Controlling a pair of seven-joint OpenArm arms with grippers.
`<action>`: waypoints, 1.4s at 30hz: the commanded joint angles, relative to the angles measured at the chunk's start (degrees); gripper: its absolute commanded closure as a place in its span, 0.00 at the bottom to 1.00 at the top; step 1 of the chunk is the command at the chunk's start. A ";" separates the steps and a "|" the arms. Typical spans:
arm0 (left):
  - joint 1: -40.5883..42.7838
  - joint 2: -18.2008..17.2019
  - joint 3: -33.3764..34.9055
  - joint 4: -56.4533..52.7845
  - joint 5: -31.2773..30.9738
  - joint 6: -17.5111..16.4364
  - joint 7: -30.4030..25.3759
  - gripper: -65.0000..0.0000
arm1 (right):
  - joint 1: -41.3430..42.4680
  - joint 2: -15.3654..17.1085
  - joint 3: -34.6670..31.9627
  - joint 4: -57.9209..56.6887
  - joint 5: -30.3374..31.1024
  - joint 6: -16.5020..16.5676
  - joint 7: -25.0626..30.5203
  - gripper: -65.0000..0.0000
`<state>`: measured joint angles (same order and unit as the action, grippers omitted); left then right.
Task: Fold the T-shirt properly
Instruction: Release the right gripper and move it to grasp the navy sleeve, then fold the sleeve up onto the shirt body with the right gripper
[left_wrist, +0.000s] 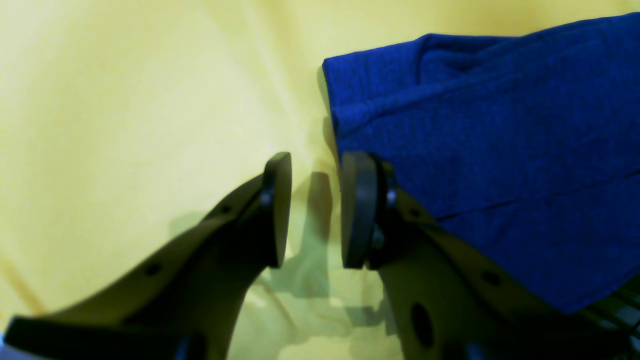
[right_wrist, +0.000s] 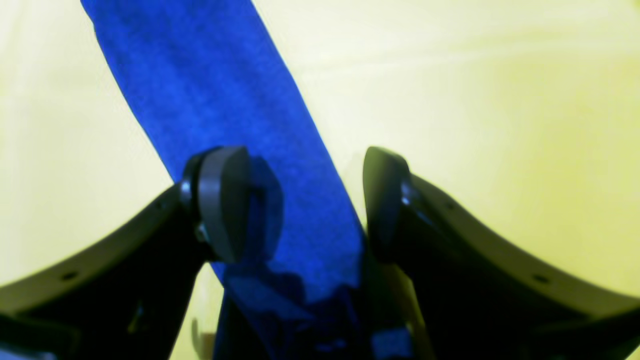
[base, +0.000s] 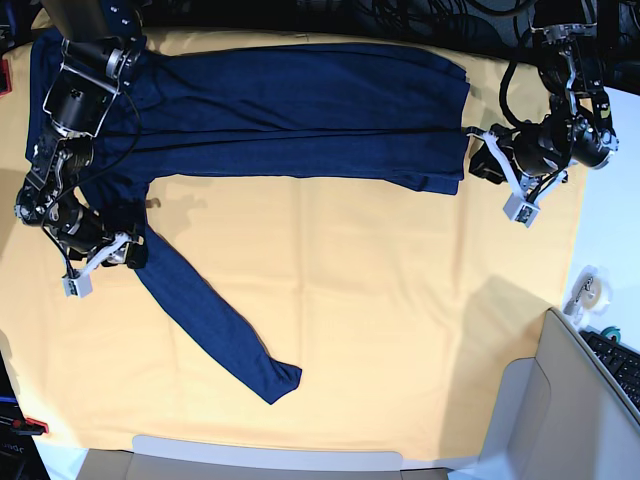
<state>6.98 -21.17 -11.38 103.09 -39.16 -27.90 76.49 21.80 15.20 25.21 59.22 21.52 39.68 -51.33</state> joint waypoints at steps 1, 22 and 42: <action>-0.79 -0.85 -0.45 0.69 -0.36 0.16 -0.22 0.73 | 1.36 0.84 0.15 0.25 0.06 0.32 0.74 0.45; -0.79 -0.85 -0.36 0.69 -0.36 0.16 -0.22 0.73 | 1.10 -3.29 -6.00 -0.01 0.15 0.32 0.83 0.53; -0.79 -0.77 -0.45 0.69 -0.36 0.16 -0.31 0.73 | -17.63 -6.63 -6.09 38.58 0.50 0.32 -8.58 1.00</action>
<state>6.85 -21.17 -11.38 102.98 -39.16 -27.88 76.47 3.55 8.16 18.85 96.99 21.39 39.86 -60.73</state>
